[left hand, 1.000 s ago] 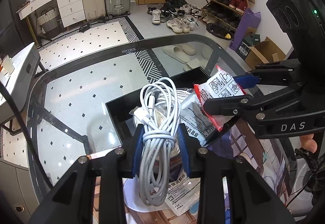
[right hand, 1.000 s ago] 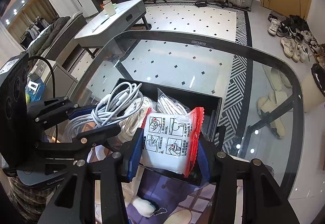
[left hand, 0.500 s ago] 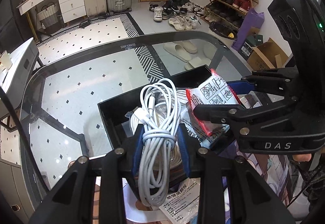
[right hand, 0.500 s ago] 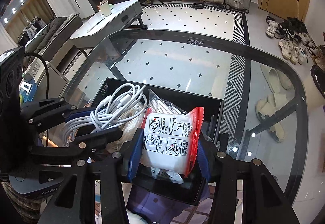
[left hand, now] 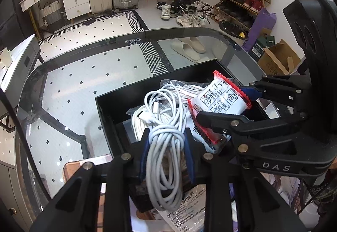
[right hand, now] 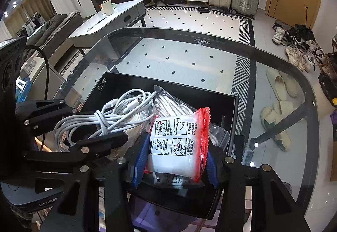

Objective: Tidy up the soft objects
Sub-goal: 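Carry the cable coil with the left tool while the right tool carries the red-edged packet to the box, then open the left tool to drop the cable into the box while the right tool releases the packet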

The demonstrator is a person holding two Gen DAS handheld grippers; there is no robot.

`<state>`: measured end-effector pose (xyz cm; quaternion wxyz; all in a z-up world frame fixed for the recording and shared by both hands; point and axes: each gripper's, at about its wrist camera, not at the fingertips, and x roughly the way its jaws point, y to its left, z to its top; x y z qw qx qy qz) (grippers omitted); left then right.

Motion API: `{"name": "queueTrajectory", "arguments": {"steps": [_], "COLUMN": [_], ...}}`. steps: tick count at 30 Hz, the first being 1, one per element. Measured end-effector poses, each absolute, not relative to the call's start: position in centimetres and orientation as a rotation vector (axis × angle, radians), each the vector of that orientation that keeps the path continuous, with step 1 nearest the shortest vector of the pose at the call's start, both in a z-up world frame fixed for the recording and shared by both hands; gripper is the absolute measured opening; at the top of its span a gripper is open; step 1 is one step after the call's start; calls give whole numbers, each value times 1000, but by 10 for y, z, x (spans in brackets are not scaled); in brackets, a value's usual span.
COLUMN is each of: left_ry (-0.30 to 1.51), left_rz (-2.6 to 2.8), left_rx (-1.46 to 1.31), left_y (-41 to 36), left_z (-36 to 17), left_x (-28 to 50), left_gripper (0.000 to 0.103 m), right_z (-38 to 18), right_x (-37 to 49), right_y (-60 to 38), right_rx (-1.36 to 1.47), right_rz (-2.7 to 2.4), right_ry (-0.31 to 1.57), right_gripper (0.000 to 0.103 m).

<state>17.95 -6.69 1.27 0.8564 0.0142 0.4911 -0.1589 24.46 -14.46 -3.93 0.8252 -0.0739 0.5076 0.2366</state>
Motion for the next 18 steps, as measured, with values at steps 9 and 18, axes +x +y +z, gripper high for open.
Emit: {"name": "queueTrajectory", "arguments": {"steps": [9, 18], "left_ry": [1034, 1042], "left_rz": [-342, -327], "left_rx": [33, 56], "left_y": [-69, -67], "left_z": [9, 15], "left_x": [177, 175], "left_gripper": [27, 41], "right_z": [-42, -39], "right_x": [239, 239], "right_y": [-139, -143], "right_rx": [-196, -186], "right_rz": [495, 510], "right_ry": [1077, 1095], "right_gripper": [48, 51]}}
